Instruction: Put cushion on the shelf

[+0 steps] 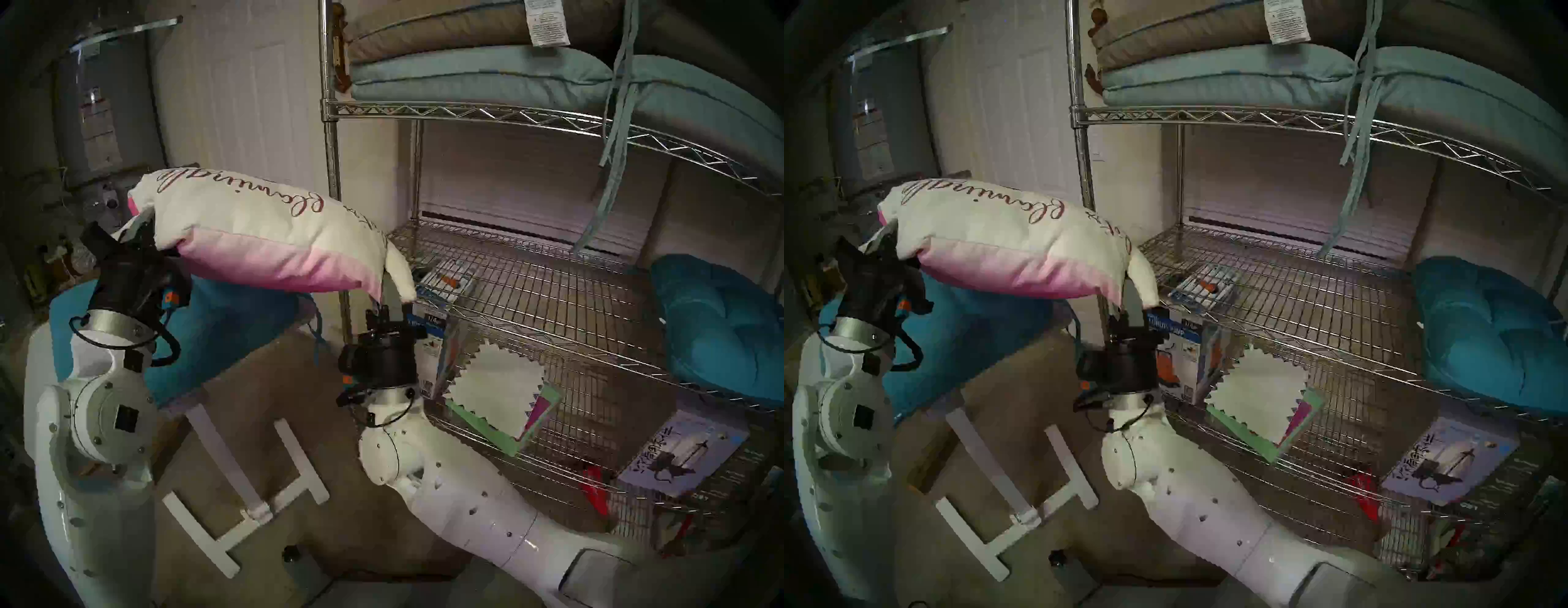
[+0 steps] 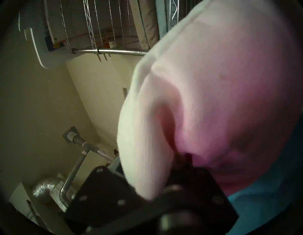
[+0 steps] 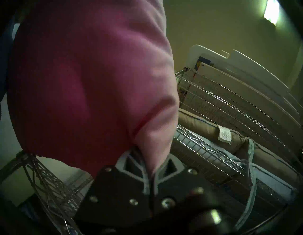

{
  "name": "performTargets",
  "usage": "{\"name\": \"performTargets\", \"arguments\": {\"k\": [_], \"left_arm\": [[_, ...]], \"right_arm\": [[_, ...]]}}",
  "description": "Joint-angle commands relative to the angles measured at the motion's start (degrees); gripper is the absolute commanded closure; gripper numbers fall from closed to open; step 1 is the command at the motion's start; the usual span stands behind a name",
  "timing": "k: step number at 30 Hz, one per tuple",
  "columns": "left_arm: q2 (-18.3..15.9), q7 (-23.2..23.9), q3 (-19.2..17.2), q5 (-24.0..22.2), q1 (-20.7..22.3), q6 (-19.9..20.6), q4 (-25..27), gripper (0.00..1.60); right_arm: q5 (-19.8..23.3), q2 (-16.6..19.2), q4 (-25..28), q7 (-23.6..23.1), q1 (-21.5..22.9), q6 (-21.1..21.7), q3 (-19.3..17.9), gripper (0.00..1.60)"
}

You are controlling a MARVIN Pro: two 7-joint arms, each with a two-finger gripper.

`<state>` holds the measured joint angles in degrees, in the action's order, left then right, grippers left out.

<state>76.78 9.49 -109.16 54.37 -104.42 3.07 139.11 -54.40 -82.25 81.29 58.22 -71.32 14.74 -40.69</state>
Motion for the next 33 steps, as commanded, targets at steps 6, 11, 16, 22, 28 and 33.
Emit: {"name": "performTargets", "arguments": {"k": [6, 11, 16, 22, 28, 33], "left_arm": [[-1.23, -1.24, 3.70, -0.71, 1.68, -2.65, 0.89, 1.60], [-1.46, -1.60, 4.81, -0.74, 2.48, -2.90, 0.89, 1.60], [-1.67, -1.65, 5.73, -0.88, 3.48, -2.81, 0.89, 1.60], [-1.88, -1.41, 6.96, -1.01, 4.62, -2.55, 0.89, 1.60], [-1.89, -0.89, 8.18, -1.30, 5.88, -2.41, 0.89, 1.60], [-1.82, -0.15, 8.86, -1.65, 6.93, -2.08, 0.89, 1.60]], "right_arm": [[-0.12, 1.57, 5.37, 1.04, -0.12, 0.30, -1.49, 1.60], [-0.14, 2.25, 6.03, 0.53, 0.15, 0.47, -2.11, 1.60], [-0.26, 3.02, 6.60, -0.06, 0.41, 0.64, -2.66, 1.60], [-0.34, 3.95, 7.33, -0.69, 0.63, 0.69, -3.43, 1.60], [-0.31, 5.65, 8.20, -0.94, 0.13, 0.70, -4.50, 1.60], [-0.15, 7.49, 9.06, -1.04, -0.16, 0.77, -5.97, 1.60]]}}
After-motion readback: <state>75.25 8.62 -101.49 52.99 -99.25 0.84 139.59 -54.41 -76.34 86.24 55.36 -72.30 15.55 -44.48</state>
